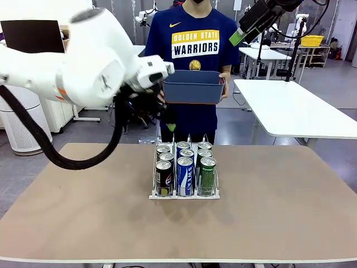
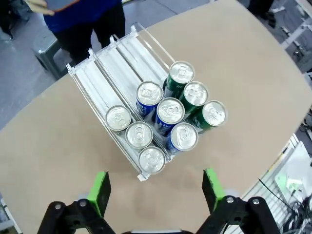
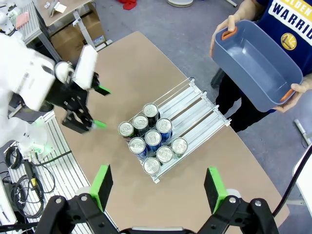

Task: Fill the beverage cans into the dispenser.
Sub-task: Place the picked Pepsi coke in the line of the Automatic Can Dispenser with the same cans.

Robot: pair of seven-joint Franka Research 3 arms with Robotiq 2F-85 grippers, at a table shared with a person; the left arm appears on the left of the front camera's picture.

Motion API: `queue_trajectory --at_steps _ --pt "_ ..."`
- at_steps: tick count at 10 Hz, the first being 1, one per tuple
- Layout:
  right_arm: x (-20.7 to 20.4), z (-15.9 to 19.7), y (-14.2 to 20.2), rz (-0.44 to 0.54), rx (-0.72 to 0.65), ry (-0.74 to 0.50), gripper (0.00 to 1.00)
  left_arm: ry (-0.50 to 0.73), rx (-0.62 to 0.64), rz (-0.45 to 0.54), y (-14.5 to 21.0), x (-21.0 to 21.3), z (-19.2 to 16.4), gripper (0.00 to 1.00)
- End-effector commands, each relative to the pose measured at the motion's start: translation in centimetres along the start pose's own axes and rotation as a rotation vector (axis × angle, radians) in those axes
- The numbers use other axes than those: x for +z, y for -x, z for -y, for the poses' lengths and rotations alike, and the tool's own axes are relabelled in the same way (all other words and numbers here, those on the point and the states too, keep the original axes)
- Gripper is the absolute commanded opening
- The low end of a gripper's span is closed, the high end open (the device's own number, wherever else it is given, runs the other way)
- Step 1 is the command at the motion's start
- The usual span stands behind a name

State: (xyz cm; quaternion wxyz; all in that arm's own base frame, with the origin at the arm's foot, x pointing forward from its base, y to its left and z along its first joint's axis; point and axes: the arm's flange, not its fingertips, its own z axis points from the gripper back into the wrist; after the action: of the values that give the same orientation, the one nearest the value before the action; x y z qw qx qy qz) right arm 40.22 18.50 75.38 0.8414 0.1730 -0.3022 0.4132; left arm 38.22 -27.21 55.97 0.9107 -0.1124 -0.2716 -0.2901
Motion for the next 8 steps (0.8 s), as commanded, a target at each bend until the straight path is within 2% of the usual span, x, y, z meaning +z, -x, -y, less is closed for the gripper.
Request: queue_trajectory --at_steps 1,3,6,8 --pt "0.0 0.0 0.0 0.007 -0.005 -0.010 1.00 -0.005 -0.045 -0.074 0.7 5.4 -2.6 1.00" --pt "0.0 0.0 0.0 0.007 -0.005 -0.010 1.00 0.023 -0.026 -0.067 0.2 9.1 -4.2 1.00" --pt "0.0 0.0 0.0 0.007 -0.005 -0.010 1.00 0.159 -0.024 0.056 0.1 14.6 -7.4 1.00" --pt "0.0 0.0 0.0 0.007 -0.005 -0.010 1.00 0.146 -0.043 0.085 -0.1 17.7 -8.7 1.00"
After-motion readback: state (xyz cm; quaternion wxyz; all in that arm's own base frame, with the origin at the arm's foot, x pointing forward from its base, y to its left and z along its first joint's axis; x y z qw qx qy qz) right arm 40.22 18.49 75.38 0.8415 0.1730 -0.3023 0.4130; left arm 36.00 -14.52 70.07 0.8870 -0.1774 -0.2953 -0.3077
